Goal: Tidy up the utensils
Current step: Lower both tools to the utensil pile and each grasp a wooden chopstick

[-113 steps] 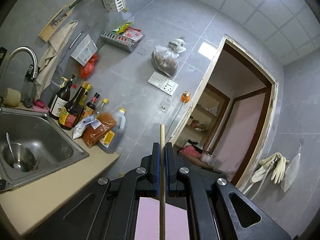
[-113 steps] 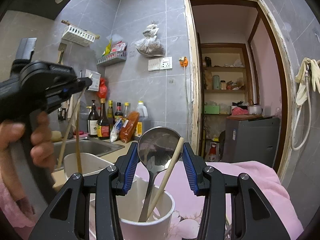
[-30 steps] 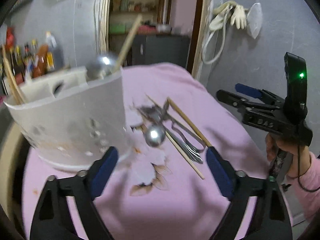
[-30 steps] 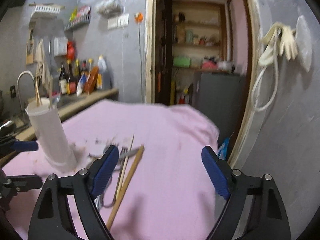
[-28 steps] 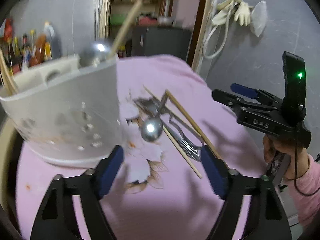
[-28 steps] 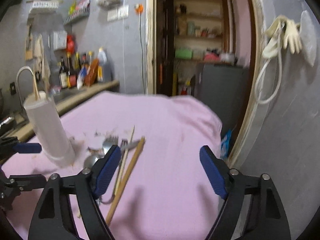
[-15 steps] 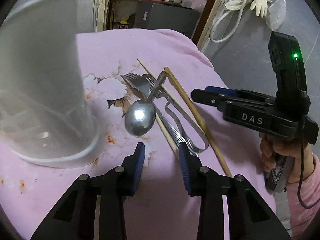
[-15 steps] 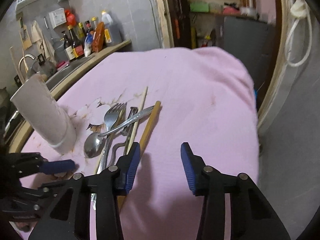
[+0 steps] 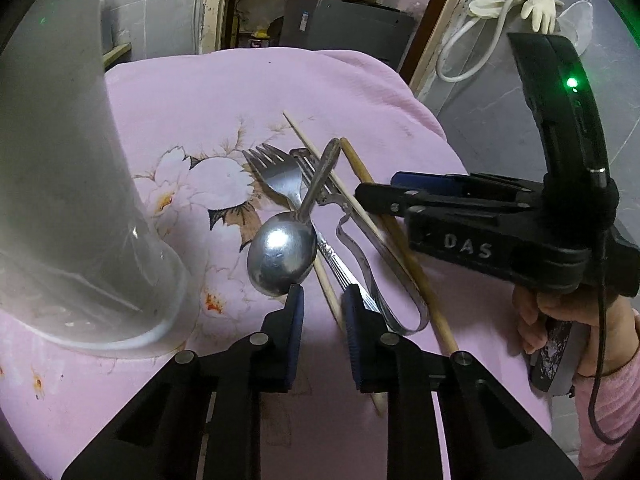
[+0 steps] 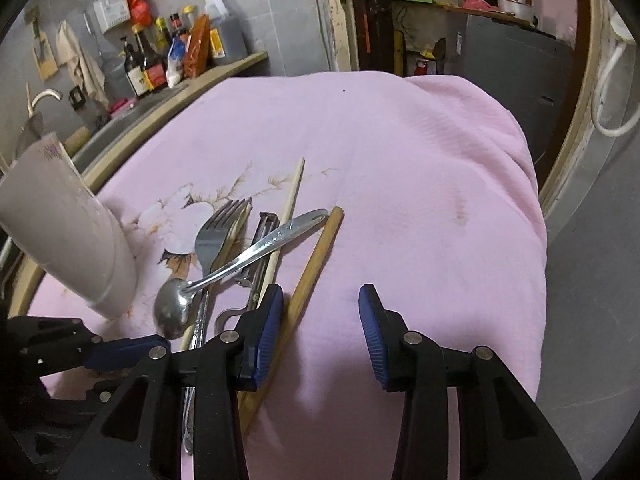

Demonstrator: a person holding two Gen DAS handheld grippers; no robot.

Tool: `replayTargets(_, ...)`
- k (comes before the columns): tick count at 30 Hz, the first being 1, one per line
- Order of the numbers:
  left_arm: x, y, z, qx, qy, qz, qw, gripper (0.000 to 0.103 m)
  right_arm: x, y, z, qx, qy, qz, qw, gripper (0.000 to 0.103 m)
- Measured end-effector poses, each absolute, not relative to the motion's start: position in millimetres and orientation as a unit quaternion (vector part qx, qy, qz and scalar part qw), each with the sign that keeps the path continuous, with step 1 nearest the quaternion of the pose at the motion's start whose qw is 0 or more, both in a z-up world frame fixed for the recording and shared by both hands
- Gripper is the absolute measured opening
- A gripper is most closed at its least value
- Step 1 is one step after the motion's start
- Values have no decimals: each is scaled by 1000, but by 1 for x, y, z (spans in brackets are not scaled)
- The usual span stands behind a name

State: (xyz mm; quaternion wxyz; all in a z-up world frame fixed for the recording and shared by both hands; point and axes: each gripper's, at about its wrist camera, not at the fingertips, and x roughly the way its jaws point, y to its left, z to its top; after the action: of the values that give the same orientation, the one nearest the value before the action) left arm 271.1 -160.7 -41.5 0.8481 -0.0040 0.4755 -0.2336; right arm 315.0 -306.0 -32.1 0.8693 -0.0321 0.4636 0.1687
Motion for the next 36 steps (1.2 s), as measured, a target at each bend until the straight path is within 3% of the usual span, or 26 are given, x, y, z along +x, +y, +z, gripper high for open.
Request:
replayTargets(2, 272, -162, -42, -5, 480, -232, 846, 14, 318, -302, -33, -41, 469, 166, 866, 37)
replayTargets(4, 273, -162, -43, -5, 488, -231, 841, 5, 319, -301, -33, -48, 471, 164, 866, 29)
replayTargets(6, 270, -160, -42, -9, 494, -231, 838, 5, 317, -299, -30, -51, 473, 167, 863, 12)
replayTargets(14, 248, -138, -37, -13, 524, -252, 813, 3, 295, -311, -24, -56, 473, 142, 868, 6)
replayTargets(23, 217, -120, -26, 33, 525, -267, 807, 3, 283, -312, -22, -65, 488, 133, 860, 6)
replayTargets(36, 249, -140, -29, 63, 537, -247, 804, 13, 306, -309, -27, -46, 519, 125, 844, 7)
